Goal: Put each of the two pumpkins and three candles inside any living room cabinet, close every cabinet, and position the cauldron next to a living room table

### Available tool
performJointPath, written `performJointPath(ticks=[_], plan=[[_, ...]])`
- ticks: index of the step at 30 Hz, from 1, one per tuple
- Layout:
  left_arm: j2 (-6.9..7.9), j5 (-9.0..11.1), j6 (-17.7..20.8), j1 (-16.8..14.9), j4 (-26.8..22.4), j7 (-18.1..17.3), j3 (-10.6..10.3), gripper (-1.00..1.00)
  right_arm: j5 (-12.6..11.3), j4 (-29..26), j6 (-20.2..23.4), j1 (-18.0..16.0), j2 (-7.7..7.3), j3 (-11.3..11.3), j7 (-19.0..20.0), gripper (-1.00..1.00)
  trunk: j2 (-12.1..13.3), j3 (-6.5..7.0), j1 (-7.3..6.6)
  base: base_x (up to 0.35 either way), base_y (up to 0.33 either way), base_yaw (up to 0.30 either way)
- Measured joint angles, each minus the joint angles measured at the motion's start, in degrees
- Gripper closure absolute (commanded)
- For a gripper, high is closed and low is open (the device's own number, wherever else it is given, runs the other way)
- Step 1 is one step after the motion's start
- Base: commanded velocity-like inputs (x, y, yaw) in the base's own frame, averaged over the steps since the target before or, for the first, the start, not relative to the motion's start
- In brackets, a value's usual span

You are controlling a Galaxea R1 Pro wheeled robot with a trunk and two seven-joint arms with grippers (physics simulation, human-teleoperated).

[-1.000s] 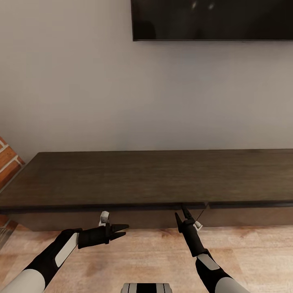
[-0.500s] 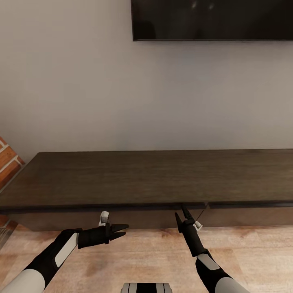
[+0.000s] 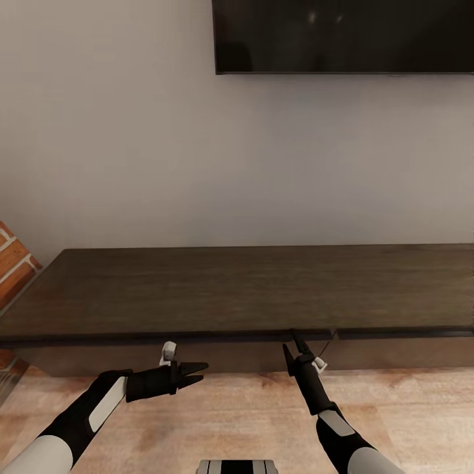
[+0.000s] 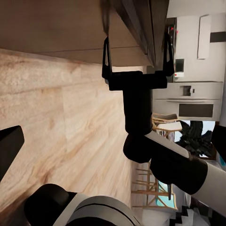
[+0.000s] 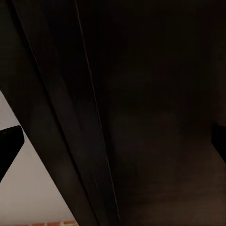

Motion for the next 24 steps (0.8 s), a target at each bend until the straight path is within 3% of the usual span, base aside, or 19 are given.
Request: performJointPath(ticks=[4,11,12,24], plan=[[0.00,0.0,0.0,0.0,0.0,0.0,0.0,-1.00,0.0,0.7,-0.1,0.0,0.00,0.1,-0.1,-1.00,0.1,0.88,-0.10,0.000,0.000,0.000],[0.00,0.0,0.0,0.0,0.0,0.0,0.0,-1.00,0.0,0.7,-0.1,0.0,0.00,0.1,0.0,-1.00,0.1,0.89,-0.10,0.000,0.000,0.000],[0.00,0.0,0.0,0.0,0.0,0.0,0.0,-1.00,0.0,0.7,-0.1,0.0,0.00,0.1,0.0,1.00,0.1,0.89,-0.10,0.000,0.000,0.000],[-0.01,0.0,0.0,0.0,0.1,0.0,0.0,-1.00,0.1,0.9,-0.2,0.0,0.01,0.8,-0.4,1.00,0.1,0.90,-0.10,0.000,0.000,0.000]])
